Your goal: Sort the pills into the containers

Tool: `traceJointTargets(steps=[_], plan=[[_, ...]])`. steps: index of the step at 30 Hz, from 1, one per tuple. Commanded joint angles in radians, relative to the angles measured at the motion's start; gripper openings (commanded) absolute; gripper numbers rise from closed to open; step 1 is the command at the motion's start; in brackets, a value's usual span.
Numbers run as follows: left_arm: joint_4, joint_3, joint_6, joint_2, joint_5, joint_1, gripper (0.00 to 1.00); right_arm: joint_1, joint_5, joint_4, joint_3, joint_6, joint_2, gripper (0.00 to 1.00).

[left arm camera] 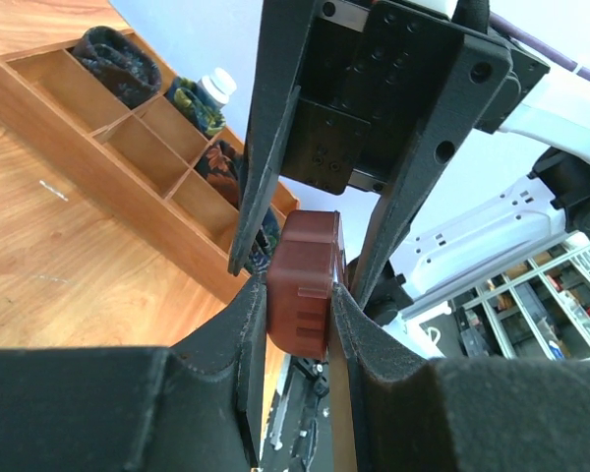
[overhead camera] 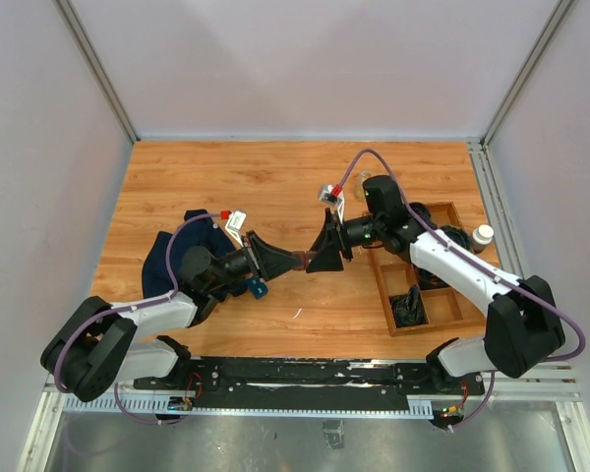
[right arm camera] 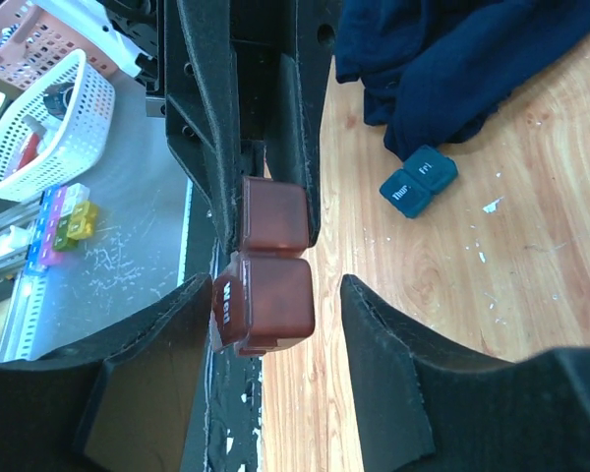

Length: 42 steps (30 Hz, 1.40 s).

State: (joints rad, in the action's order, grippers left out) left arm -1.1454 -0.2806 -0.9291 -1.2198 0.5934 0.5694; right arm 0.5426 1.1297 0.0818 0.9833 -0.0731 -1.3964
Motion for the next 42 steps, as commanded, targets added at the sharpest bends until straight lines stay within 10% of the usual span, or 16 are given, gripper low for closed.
traceJointTargets(steps=[1, 16, 18, 23, 42], plan=[[-0.072, -0.020, -0.015, 0.011, 0.029, 0.012, 0.00, -0.013, 0.065, -0.063, -0.012, -0.064, -0.010, 0.53], [-0.095, -0.015, -0.008, 0.021, 0.039, 0.014, 0.00, -0.032, 0.118, -0.076, -0.009, -0.095, -0.028, 0.13], [-0.097, -0.014, -0.007, 0.022, 0.040, 0.014, 0.00, -0.032, 0.127, -0.077, -0.008, -0.100, -0.028, 0.22], [-0.088, -0.009, 0.000, 0.015, 0.029, 0.014, 0.00, -0.061, 0.122, -0.076, -0.009, -0.090, -0.015, 0.82], [0.245, -0.106, 0.094, -0.253, -0.120, 0.012, 0.08, -0.244, -0.092, 0.135, 0.021, 0.180, 0.107, 0.90]])
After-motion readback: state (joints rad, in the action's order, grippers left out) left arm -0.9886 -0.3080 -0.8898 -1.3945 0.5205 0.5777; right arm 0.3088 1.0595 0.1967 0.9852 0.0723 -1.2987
